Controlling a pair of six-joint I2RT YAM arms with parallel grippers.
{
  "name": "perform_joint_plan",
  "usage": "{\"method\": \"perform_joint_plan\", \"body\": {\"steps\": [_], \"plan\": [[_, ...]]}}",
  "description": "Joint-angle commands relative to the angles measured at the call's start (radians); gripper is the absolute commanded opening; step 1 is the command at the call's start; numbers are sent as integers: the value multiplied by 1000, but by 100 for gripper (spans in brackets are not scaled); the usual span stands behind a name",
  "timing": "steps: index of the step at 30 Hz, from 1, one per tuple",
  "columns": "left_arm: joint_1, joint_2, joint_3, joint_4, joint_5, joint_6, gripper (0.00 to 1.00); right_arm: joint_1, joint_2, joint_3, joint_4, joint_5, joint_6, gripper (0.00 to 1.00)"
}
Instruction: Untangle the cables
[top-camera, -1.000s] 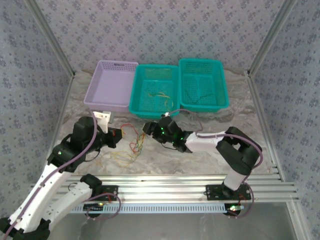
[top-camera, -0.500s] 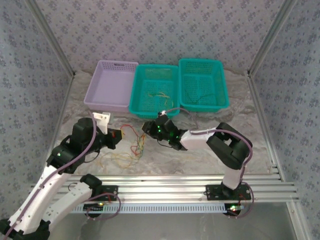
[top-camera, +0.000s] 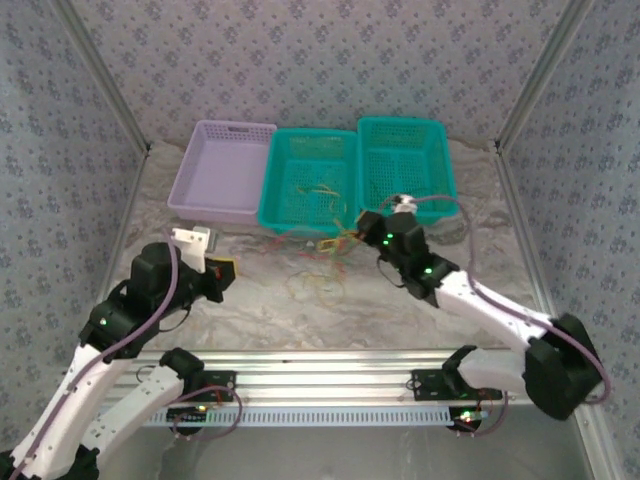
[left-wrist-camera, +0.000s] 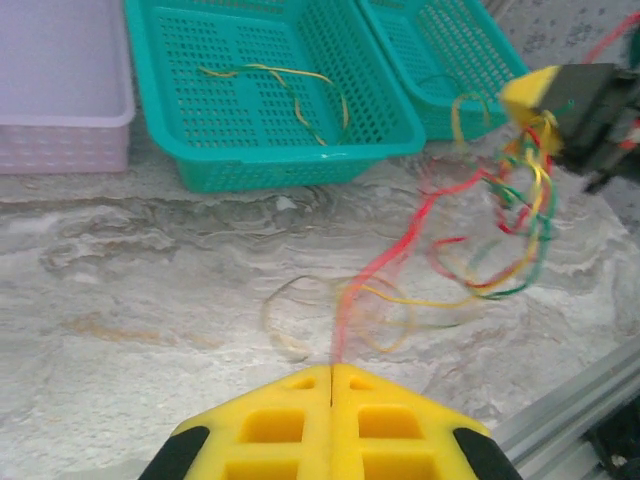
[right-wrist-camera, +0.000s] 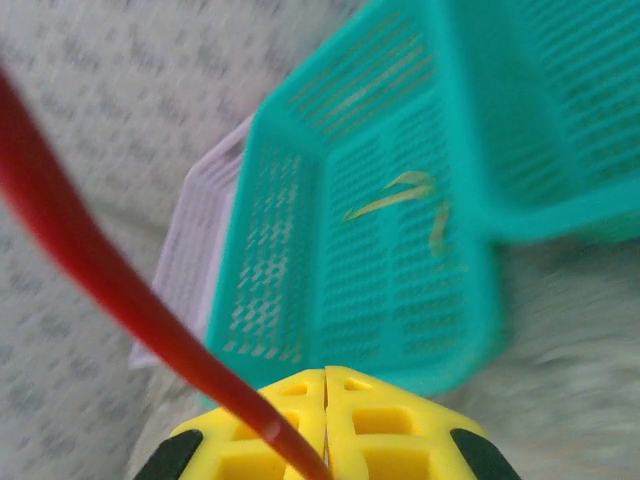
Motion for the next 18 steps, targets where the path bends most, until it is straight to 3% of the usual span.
{"method": "perform_joint_plan", "body": {"steps": [1, 8, 13, 14, 18], "plan": [[-1, -11, 70, -76, -99, 57, 0, -110, -121, -68, -189, 70, -101, 0], [8, 17, 87, -115, -135, 82, 0, -262, -328, -79, -320, -4, -192, 0], [6, 78, 63, -57, -26, 39, 0, -214, -369, -59, -304, -143, -254, 0], [6, 97, 60, -38, 7, 24, 6, -213, -375, -63, -286, -184, -267, 0], [-2, 150, 31, 84, 154, -51, 55, -205, -388, -104, -165, -383, -320, 0]]}}
